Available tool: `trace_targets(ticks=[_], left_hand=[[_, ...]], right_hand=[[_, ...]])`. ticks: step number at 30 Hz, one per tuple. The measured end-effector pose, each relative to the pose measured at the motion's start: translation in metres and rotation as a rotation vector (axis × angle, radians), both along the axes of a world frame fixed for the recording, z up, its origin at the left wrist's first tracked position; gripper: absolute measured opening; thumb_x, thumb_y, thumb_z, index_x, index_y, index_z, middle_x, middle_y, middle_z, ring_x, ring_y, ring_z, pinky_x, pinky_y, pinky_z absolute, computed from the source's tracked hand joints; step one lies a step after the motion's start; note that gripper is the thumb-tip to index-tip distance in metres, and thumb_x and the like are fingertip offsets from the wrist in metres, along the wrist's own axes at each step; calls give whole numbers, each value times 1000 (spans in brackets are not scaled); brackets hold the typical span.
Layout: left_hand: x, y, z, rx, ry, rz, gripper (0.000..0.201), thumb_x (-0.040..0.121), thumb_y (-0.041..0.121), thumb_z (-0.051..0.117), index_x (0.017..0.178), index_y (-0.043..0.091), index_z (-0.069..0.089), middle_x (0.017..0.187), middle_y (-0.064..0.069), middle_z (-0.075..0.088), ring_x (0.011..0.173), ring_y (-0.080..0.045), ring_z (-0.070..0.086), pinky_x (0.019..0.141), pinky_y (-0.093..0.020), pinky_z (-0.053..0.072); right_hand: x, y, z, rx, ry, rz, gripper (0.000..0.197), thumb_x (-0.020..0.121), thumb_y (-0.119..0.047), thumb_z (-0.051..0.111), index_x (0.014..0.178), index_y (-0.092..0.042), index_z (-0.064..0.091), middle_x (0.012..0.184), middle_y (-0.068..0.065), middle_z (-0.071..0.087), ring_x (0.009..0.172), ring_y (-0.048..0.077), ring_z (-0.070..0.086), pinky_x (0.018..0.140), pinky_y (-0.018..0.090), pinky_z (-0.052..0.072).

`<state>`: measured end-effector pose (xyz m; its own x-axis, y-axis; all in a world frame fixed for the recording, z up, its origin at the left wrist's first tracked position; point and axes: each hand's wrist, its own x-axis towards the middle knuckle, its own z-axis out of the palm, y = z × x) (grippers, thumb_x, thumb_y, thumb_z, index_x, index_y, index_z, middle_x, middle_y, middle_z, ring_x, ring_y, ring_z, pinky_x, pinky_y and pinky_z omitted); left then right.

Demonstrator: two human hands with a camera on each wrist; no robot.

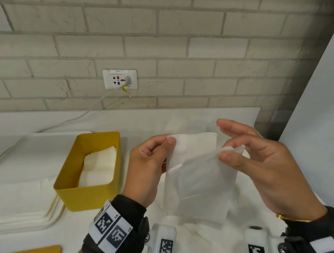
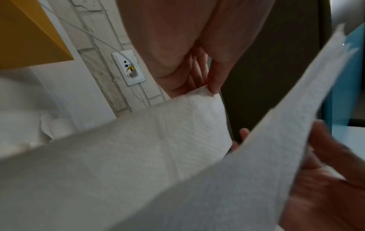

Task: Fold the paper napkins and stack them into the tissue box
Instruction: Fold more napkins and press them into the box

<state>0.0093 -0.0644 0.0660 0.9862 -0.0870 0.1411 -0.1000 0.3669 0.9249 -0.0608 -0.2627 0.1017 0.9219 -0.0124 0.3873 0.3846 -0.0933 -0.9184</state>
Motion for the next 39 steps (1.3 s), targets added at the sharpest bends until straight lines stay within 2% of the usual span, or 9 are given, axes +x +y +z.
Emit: trace_targets(ticks=[3,6,10,13,16,19,23,28,39], left_hand=[[-6,-5,1,-41,4,-44,16,96,6,64,90,11,78,87,-5,76,76,-16,69,64,-24,57],[-10,-9,2,-60,2,-75,17,97,5,60,96,8,76,86,-2,77,70,-9,69,57,-19,53],[-11,-8,-2,-53,43,-59,24,100,16,58,91,15,80,83,-2,73,66,-13,62,58,-22,50],[-13,-9,-7,-15,28,-117,43,96,45,53,109,13,77,107,-8,77,96,-25,71,83,-35,56],[-17,-13,-13,112,-8,-134,42,93,47,59,116,15,74,114,-6,77,110,-25,72,99,-47,55],[-17,-16,-20,265,-49,-88,20,100,29,62,109,17,75,106,-2,78,102,-27,73,95,-50,58],[-17,-13,-15,87,88,-142,33,107,31,48,112,12,75,110,-6,78,105,-24,74,94,-39,58],[-15,-8,-14,28,175,-211,37,106,35,44,119,13,71,115,-7,77,108,-24,73,96,-40,56],[-16,-8,-20,-89,249,-224,39,108,34,41,126,12,68,119,-8,76,110,-23,73,88,-35,56]], right_hand=[[12,10,-8,67,54,-122,14,70,-32,81,83,-27,80,133,-14,66,126,6,60,105,35,48],[22,17,-17,167,157,-221,11,82,-17,79,93,-14,79,112,-3,76,106,20,72,101,50,54],[25,20,-21,326,234,-253,13,86,-9,74,98,-4,74,95,10,78,92,27,75,83,41,58],[27,22,-25,377,240,-294,16,88,-9,74,103,-2,73,98,10,78,94,27,75,83,39,59],[30,25,-27,413,247,-313,17,87,-8,74,102,0,72,97,12,77,90,26,74,82,40,60],[30,27,-29,404,243,-306,21,87,-10,76,106,-5,71,97,10,77,89,24,74,77,38,60],[22,25,-42,398,273,-292,40,85,-16,78,120,-19,59,102,8,76,92,23,75,79,39,58],[18,23,-57,413,249,-393,8,88,-12,75,95,-12,71,102,13,74,90,27,70,80,42,56],[22,21,-56,520,211,-412,12,84,-12,75,95,-6,74,98,8,77,90,19,73,74,31,58]])
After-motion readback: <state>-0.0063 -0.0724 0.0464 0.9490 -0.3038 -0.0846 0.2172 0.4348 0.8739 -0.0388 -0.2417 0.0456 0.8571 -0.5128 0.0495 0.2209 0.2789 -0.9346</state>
